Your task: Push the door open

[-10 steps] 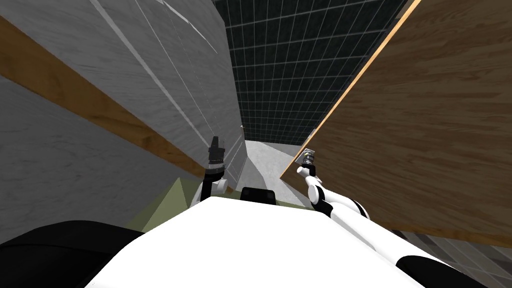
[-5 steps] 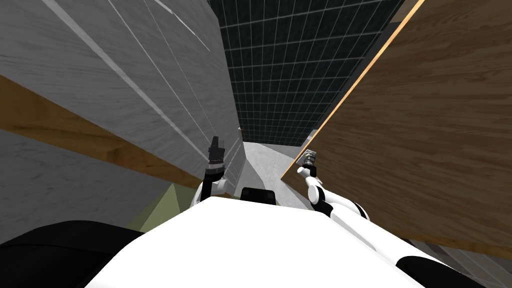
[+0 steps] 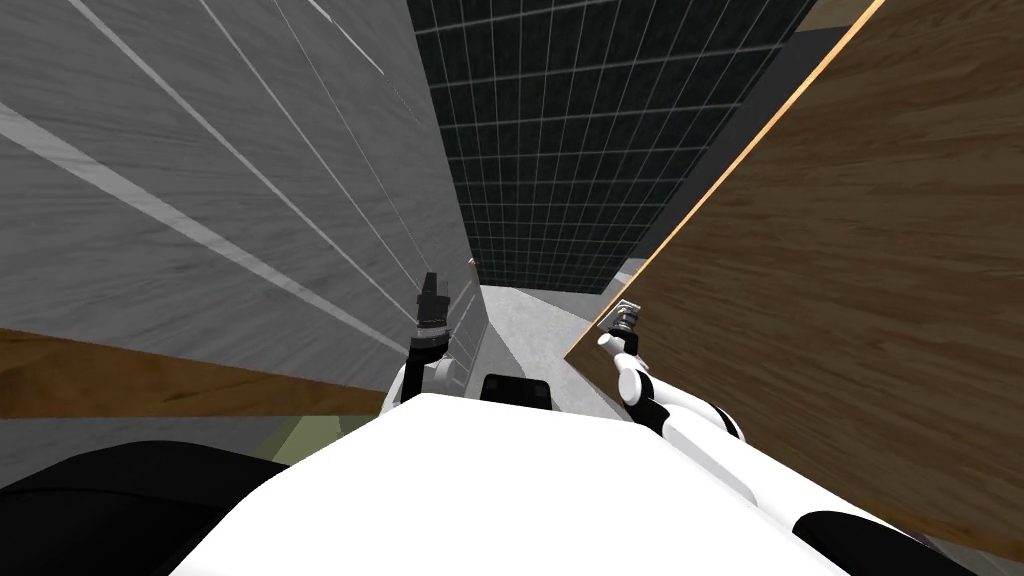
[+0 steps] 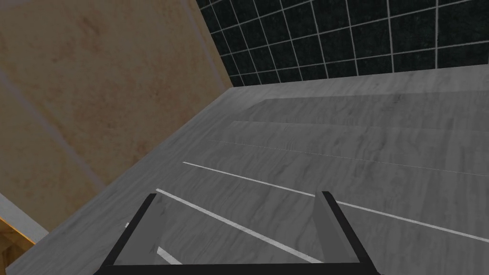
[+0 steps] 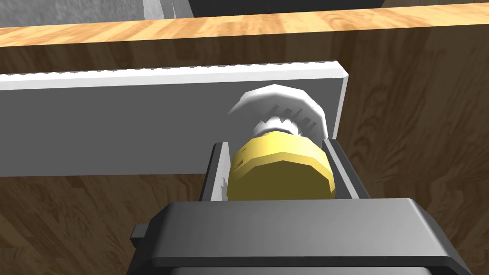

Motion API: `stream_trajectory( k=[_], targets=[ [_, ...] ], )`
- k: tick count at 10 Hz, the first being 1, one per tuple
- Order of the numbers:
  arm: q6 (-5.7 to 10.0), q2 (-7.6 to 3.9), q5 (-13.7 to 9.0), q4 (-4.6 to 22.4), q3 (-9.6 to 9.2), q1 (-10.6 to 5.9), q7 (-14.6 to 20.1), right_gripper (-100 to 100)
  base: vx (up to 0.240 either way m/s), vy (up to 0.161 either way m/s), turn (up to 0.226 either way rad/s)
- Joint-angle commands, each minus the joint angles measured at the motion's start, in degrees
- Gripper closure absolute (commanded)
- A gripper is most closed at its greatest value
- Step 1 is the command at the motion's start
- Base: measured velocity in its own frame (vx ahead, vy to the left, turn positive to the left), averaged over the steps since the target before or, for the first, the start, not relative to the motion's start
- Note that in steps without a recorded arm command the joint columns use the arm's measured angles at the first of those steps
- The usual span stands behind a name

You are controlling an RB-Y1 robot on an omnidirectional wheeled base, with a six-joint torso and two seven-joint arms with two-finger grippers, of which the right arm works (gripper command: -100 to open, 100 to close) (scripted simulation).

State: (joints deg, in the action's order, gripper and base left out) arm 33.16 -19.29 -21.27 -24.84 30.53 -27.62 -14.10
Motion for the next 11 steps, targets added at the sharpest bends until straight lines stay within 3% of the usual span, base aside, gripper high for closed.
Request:
stream_trajectory(
  k=[1, 5, 6, 11],
  targets=[
    [0.32, -0.42, -0.69, 0.14, 1.34, 0.31, -1.04, 100, 0.198, 0.004, -0.054],
    [0.86, -0.99, -1.83, 0.68, 3.52, 0.37, -2.69, 100, 0.190, 0.004, -0.049],
    [0.61, -0.52, -1.73, 0.33, 3.34, 0.66, -2.66, 100, 0.082, -0.001, -0.028],
    [1.18, -1.54, -3.10, 0.60, 5.84, 1.00, -4.34, 100, 0.128, -0.021, -0.022]
  ],
)
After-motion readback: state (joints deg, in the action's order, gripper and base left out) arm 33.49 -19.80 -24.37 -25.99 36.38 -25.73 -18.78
